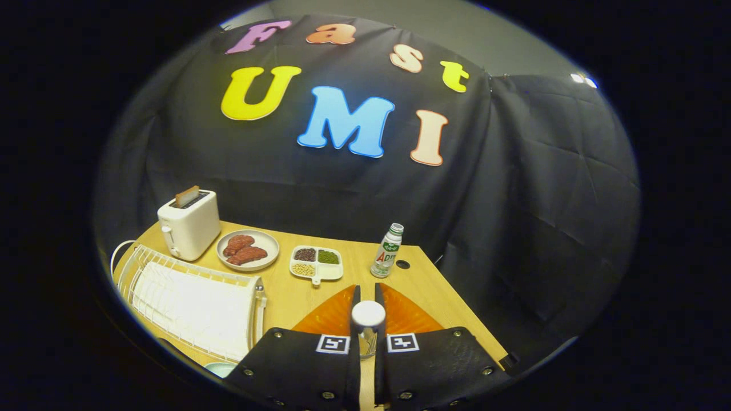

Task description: Take the plate from the dish rack, then take the spoon from the basket and place it into the plate.

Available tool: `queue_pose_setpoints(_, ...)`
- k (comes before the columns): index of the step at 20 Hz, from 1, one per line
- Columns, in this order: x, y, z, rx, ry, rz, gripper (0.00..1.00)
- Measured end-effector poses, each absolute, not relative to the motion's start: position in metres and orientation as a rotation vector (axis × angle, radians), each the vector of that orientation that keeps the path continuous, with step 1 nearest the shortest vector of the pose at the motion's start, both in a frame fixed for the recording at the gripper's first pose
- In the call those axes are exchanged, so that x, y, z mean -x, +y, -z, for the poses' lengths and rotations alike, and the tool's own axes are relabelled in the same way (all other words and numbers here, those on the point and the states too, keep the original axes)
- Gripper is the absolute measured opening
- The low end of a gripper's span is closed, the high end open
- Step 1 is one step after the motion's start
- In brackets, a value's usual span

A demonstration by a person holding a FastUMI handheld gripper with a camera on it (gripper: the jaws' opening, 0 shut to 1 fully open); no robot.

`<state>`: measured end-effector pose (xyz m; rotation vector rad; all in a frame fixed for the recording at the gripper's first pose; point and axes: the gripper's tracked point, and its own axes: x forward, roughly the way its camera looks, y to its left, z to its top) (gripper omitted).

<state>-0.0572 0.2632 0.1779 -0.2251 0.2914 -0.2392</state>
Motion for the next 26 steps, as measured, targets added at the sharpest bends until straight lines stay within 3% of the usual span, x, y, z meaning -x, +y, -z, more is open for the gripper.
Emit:
queue_pose_setpoints(8,0.125,0.389,-0.136,0.221,0.335,-0.051,0.10)
queue_pose_setpoints(14,0.155,0.433,-0.100,0.229,0.377,-0.158,0.09)
queue_pose_setpoints(26,0.150,0.432,-0.058,0.109,0.429,-0.165,0.19)
